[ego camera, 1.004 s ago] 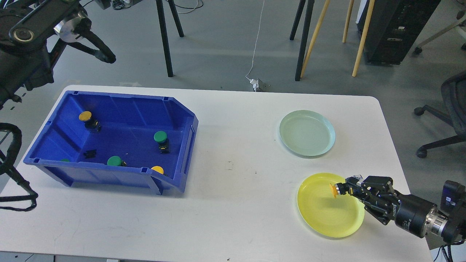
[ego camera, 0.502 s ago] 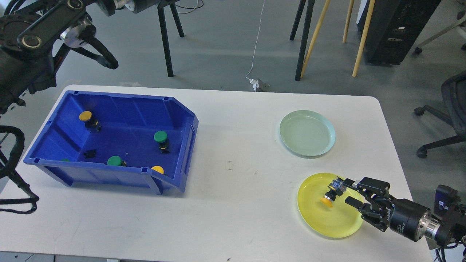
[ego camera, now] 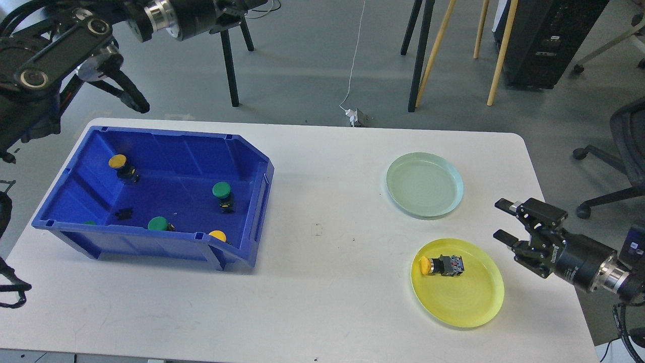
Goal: Pass button and place on color plate
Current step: 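Withdraw the right gripper and move the left gripper to the bin, then grasp a green button in the bin with the left gripper and lift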
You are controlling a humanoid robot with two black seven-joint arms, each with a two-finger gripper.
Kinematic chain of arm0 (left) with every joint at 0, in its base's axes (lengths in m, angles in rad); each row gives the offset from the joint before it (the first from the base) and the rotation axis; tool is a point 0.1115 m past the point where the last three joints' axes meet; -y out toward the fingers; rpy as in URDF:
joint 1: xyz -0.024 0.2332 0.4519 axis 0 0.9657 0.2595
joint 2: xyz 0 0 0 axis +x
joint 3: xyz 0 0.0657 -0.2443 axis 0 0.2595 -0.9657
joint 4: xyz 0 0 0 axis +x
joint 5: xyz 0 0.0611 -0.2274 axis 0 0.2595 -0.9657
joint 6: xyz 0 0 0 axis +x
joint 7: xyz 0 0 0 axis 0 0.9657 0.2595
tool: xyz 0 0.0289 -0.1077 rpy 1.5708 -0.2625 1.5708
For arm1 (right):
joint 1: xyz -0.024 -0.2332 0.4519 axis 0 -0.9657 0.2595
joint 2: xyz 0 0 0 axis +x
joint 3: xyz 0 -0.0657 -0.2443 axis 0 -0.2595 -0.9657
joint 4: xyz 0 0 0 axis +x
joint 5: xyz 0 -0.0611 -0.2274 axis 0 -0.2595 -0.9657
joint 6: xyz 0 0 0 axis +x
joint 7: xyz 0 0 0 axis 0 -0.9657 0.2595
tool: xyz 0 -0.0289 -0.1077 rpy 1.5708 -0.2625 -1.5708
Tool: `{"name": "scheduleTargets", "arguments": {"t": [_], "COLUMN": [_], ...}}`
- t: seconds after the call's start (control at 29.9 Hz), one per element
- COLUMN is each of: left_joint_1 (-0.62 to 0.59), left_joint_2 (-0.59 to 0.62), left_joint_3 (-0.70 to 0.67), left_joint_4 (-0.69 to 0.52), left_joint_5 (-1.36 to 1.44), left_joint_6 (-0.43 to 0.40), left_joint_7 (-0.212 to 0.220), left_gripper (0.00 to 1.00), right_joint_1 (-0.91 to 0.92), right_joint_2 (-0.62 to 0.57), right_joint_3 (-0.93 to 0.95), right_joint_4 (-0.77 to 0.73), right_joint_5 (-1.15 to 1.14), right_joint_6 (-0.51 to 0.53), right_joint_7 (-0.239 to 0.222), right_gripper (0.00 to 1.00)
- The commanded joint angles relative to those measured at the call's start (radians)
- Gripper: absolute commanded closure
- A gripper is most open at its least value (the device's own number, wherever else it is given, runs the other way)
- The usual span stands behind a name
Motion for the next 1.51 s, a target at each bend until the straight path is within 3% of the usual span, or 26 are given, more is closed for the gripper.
{"name": "scheduleTargets", "arguments": {"t": [0.0,0.17,0.3,0.4,0.5,0.67,0.9,1.3,1.47], "left_joint_1": [0.002,0.009,0.045,0.094,0.143,0.220,0.239,0.280,0.282], "left_joint_2": [0.114,0.314,0.447,0.466,0.454,0.293,0.047,-0.123,-0.152], "left_joint_3": [0.085,0.206,0.241,0.241,0.241,0.243,0.246,0.248,0.248], "left_joint_4": [-0.129,-0.319,-0.443,-0.462,-0.459,-0.375,-0.070,0.161,0.214], "left_joint_5": [0.030,0.156,0.385,0.530,0.672,0.898,0.977,0.980,0.981], "left_joint_6": [0.000,0.000,0.000,0.000,0.000,0.000,0.000,0.010,0.038], "left_joint_7": [0.008,0.008,0.010,0.010,0.012,0.012,-0.004,-0.071,-0.100], "left_gripper": [0.01,0.01,0.01,0.02,0.01,0.01,0.01,0.02,0.10], "right_joint_1": [0.029,0.098,0.164,0.201,0.235,0.255,0.258,0.255,0.252], "right_joint_2": [0.006,0.009,0.012,0.014,0.012,0.011,0.006,0.009,0.011], "right_joint_3": [0.122,0.196,0.184,0.182,0.180,0.174,0.173,0.171,0.168], "right_joint_4": [-0.007,-0.027,-0.056,-0.097,-0.131,-0.140,-0.140,-0.153,-0.153], "right_joint_5": [0.044,0.046,0.088,0.093,0.093,0.088,0.082,0.076,0.075], "right_joint_6": [0.000,-0.014,-0.019,-0.019,-0.019,-0.019,-0.019,-0.020,-0.022], "right_joint_7": [0.000,-0.025,-0.080,-0.126,-0.140,-0.146,-0.146,-0.163,-0.166], "right_gripper": [0.06,0.06,0.06,0.06,0.06,0.06,0.06,0.06,0.06]}}
